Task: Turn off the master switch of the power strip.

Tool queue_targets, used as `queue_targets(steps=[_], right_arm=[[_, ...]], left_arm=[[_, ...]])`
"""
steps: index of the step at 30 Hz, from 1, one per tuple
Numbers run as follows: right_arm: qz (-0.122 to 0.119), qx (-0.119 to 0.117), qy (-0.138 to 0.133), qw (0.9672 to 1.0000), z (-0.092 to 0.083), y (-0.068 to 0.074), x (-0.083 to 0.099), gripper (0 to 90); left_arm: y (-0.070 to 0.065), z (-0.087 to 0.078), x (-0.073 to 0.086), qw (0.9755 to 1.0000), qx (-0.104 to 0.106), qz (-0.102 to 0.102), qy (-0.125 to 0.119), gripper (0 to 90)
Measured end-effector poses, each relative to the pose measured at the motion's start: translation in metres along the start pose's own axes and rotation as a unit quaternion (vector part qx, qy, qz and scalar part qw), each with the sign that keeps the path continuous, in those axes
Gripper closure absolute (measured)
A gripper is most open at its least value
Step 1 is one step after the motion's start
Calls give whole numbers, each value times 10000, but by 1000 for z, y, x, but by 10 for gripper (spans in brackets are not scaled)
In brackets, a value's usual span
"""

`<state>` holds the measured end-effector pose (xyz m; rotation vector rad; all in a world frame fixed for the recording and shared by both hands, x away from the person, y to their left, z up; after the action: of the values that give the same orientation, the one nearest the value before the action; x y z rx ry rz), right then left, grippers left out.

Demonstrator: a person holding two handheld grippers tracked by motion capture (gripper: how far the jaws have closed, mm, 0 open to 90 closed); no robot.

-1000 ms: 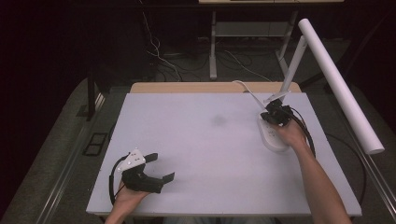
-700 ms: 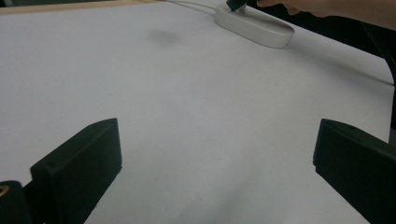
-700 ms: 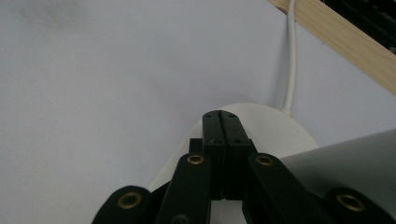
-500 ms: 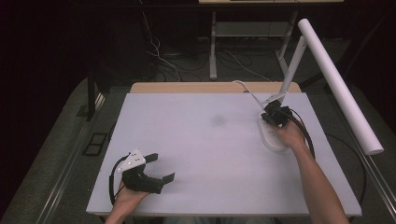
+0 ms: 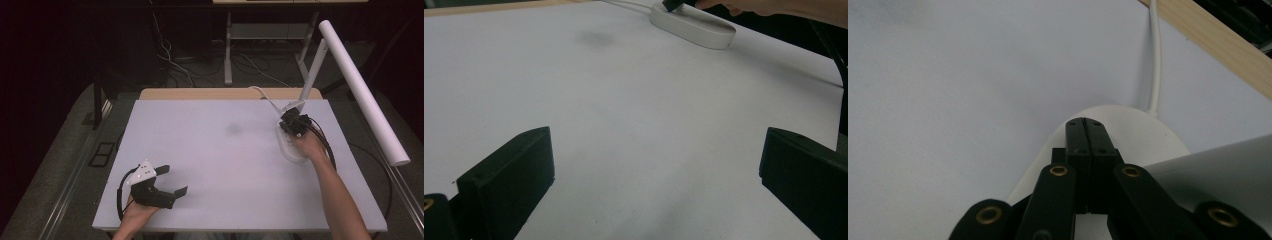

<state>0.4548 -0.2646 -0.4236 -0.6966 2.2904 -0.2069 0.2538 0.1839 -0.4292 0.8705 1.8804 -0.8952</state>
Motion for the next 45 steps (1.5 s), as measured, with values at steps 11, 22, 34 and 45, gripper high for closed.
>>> queue_targets(steps=[11,22,34,45], right_arm=[[-138,66,59,9999,1,2,-1,899],[-78,6,15,10000,-3,1,-2,896],[-187,-127,-252,9994,-17,26,-14,896],[32,-357,-626,9974,-53,31,-18,891]], left_arm=[[0,-2,1,10000,-28,12,5,0],[1,-2,1,10000,-21,-31,-24,0],[0,-2,0,10000,18,-17,-48,0],[-2,-1,0,10000,68,0,-48,0]])
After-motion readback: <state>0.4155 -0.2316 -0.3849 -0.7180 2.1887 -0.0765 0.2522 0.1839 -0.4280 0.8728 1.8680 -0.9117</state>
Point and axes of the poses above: each handheld gripper's, and its own axes: z roughly forward along the jaws, x roughly out of its underside, y roughly to its left, the point moved 1 cm from there along z, roughly forward along the jaws, and after that the axes turned 10 degrees about x, right-handed, at the moved point
